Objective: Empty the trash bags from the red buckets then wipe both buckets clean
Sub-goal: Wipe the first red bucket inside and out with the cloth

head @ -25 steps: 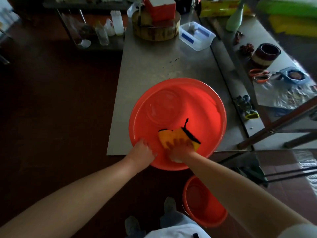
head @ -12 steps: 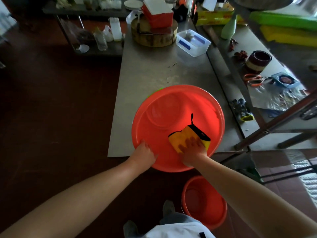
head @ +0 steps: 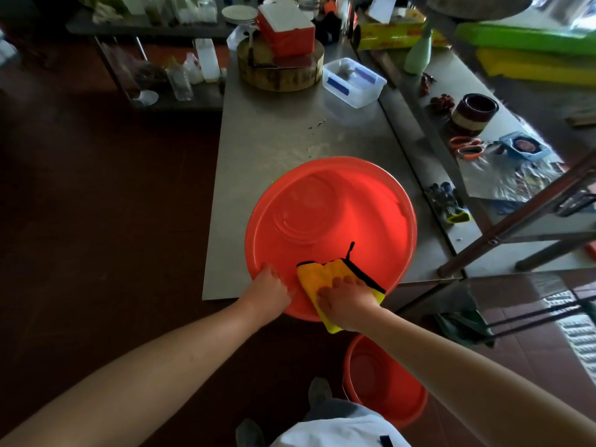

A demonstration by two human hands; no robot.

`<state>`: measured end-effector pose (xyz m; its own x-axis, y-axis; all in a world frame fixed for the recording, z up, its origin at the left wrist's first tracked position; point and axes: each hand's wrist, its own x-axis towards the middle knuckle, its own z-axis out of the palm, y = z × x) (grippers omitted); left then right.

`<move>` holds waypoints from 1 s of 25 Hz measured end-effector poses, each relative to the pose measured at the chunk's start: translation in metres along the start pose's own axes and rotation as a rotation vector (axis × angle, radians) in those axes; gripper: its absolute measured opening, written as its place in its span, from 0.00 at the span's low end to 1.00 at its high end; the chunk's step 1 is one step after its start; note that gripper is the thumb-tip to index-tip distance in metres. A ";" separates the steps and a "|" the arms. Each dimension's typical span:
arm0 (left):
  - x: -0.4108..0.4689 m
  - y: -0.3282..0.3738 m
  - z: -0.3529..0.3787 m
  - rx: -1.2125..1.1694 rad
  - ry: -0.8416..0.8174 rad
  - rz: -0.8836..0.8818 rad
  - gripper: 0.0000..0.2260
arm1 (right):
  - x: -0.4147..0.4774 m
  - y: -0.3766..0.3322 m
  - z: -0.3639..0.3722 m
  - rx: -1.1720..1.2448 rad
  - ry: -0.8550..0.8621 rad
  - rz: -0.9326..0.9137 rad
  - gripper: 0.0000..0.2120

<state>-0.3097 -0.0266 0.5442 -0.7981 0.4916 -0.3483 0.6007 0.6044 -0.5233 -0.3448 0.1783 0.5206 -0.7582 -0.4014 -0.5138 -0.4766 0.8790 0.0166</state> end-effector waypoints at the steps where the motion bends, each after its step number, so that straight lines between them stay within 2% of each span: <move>1: 0.001 0.000 0.001 -0.027 0.008 -0.011 0.15 | 0.005 0.000 0.000 0.022 0.015 0.002 0.24; 5: 0.002 0.004 0.007 -0.095 0.016 -0.033 0.16 | 0.036 -0.004 0.012 0.055 -0.119 0.002 0.29; 9: 0.003 0.007 0.013 -0.124 0.081 -0.005 0.17 | 0.075 -0.001 0.015 0.073 -0.083 -0.012 0.28; 14: 0.007 0.017 0.019 -0.146 0.067 0.002 0.23 | 0.129 0.010 0.020 -0.012 -0.004 -0.052 0.27; 17: 0.007 0.018 0.019 -0.177 0.079 -0.019 0.22 | 0.152 0.011 0.020 0.014 -0.040 -0.045 0.28; 20: 0.008 0.017 0.016 -0.162 0.069 -0.022 0.21 | 0.160 0.010 0.016 0.027 -0.091 -0.024 0.28; 25: 0.009 0.011 0.007 -0.133 -0.037 -0.009 0.22 | 0.126 0.010 0.015 0.044 -0.095 -0.020 0.28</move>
<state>-0.3106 -0.0196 0.5293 -0.8035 0.4638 -0.3732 0.5921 0.6878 -0.4199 -0.4386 0.1400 0.4434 -0.7020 -0.3950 -0.5926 -0.4698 0.8822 -0.0315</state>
